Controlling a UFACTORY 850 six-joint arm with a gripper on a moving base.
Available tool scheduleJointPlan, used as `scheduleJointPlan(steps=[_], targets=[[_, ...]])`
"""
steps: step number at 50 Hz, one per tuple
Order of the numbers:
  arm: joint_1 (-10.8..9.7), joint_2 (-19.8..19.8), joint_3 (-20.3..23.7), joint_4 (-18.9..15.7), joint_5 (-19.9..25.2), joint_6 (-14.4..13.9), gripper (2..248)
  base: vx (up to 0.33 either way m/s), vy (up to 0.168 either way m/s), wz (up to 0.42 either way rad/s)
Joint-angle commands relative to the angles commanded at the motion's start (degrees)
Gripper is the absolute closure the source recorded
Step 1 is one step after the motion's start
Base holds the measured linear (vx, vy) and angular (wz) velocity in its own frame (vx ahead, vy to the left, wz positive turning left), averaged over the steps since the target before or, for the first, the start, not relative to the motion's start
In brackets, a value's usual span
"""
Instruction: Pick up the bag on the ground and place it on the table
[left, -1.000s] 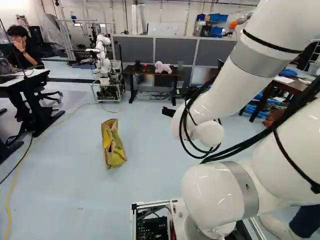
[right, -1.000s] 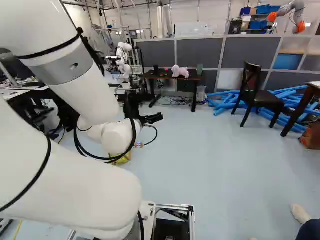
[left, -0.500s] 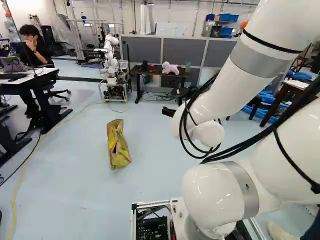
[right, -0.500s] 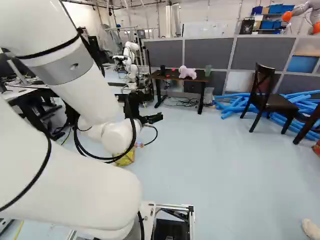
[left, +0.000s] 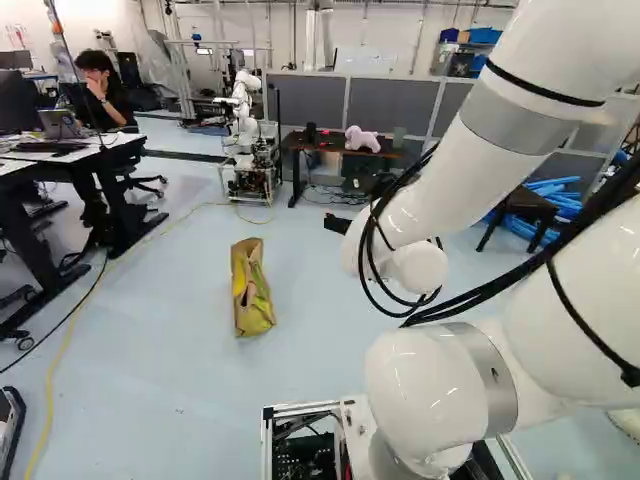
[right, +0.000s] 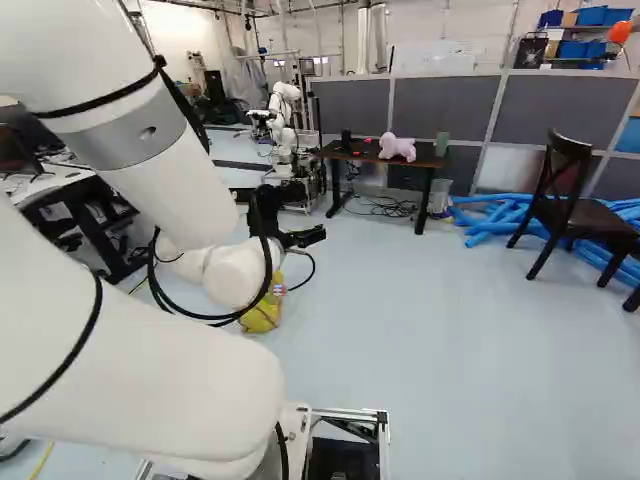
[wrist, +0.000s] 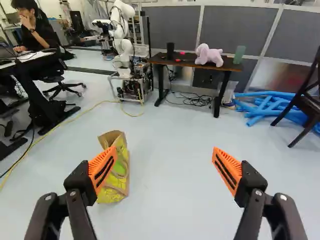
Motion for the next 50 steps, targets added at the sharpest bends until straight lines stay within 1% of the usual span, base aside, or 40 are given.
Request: scheduleJointPlan(steps=[18, 50], targets=[[0.00, 0.00, 0.00, 0.00, 0.00, 0.00, 3, 0.105, 0.041, 0.190], [0.00, 0.00, 0.00, 0.00, 0.00, 0.00, 3, 0.116, 0.033, 0.145]])
